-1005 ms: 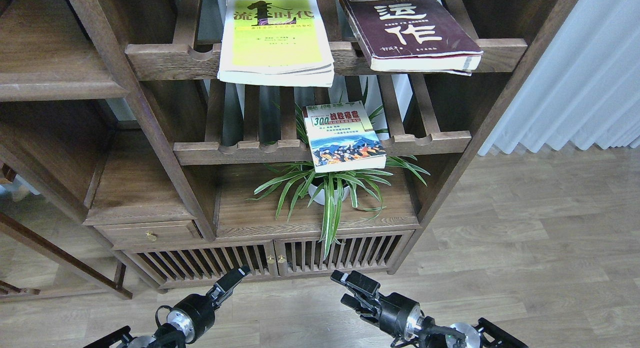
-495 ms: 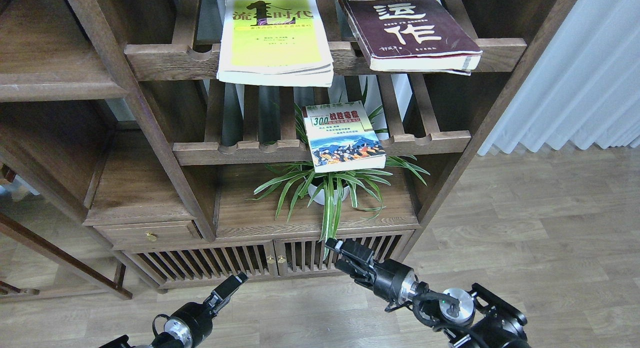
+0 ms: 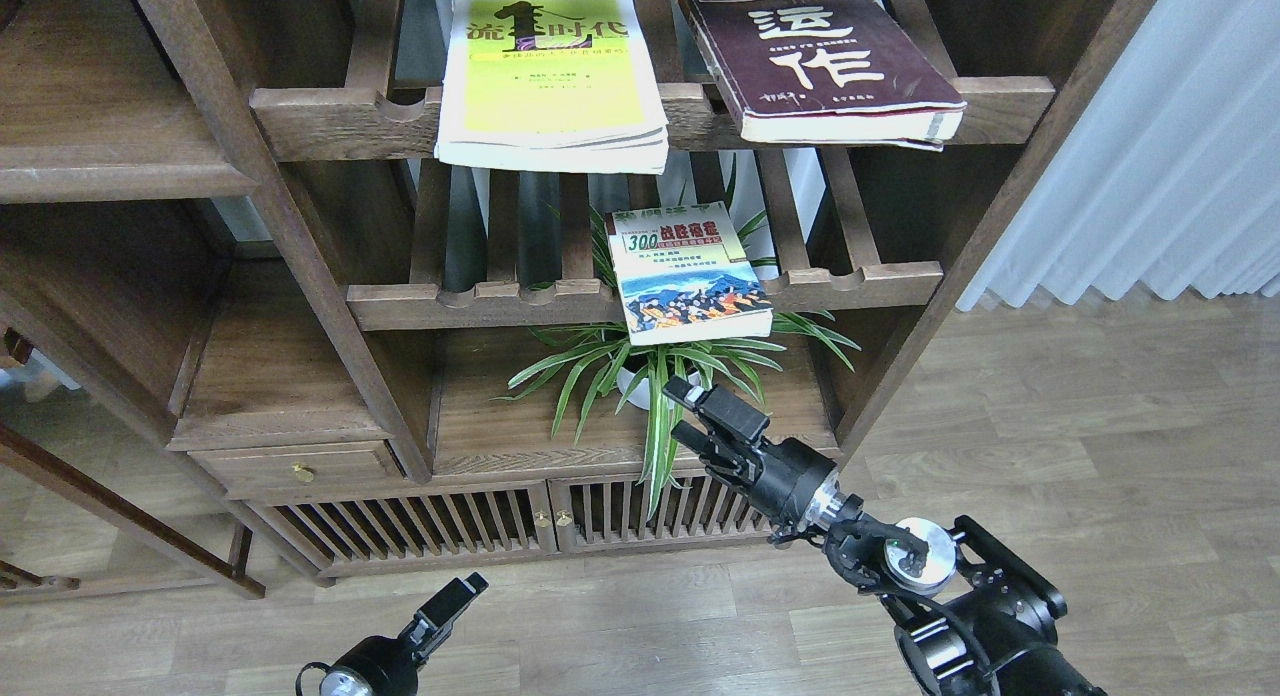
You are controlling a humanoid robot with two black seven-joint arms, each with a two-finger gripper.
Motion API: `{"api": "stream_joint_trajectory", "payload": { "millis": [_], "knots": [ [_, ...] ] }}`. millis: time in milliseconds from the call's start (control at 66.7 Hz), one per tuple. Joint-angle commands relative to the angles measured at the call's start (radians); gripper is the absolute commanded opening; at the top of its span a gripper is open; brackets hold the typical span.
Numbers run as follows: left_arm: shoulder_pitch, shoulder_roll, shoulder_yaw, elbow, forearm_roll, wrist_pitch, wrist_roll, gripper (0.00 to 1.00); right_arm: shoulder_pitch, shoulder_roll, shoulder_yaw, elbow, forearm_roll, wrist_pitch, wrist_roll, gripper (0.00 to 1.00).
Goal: Organize books on shelf
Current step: 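Grasp the small blue book's lower edge with the right gripper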
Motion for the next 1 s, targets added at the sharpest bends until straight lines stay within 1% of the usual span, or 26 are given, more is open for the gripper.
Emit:
{"api": "stream_joint_trajectory", "payload": {
  "millis": [0,240,495,705,840,990],
  "knots": [
    [0.005,0.000,0.000,0.000,0.001,0.000,0.000,1.00,0.002,0.000,0.000,0.007,-0.005,0.000,0.000,1.00],
    [0.004,0.000,-0.003,0.001,-0.006,0.000,0.000,1.00,0.049,0.000,0.006,-0.014,-0.006,0.000,0.000,1.00],
    [-0.010,0.006,-0.005,0.006,-0.010,0.000,0.002,1.00,0.147,0.000,0.003,-0.128,-0.016,0.000,0.000,0.99],
    [-0.012,0.008,-0.030,0.009,-0.010,0.000,0.003,1.00,0.210,0.000,-0.008,-0.203,-0.025,-0.067,0.000,1.00],
    [-0.009,0.008,-0.031,0.011,-0.012,0.000,0.003,1.00,0.227,0.000,-0.008,-0.252,-0.028,-0.068,0.000,1.00],
    [-0.009,0.008,-0.031,0.018,-0.012,0.000,0.003,1.00,0.238,0.000,-0.005,-0.261,-0.029,-0.072,0.001,1.00]
  ]
}}
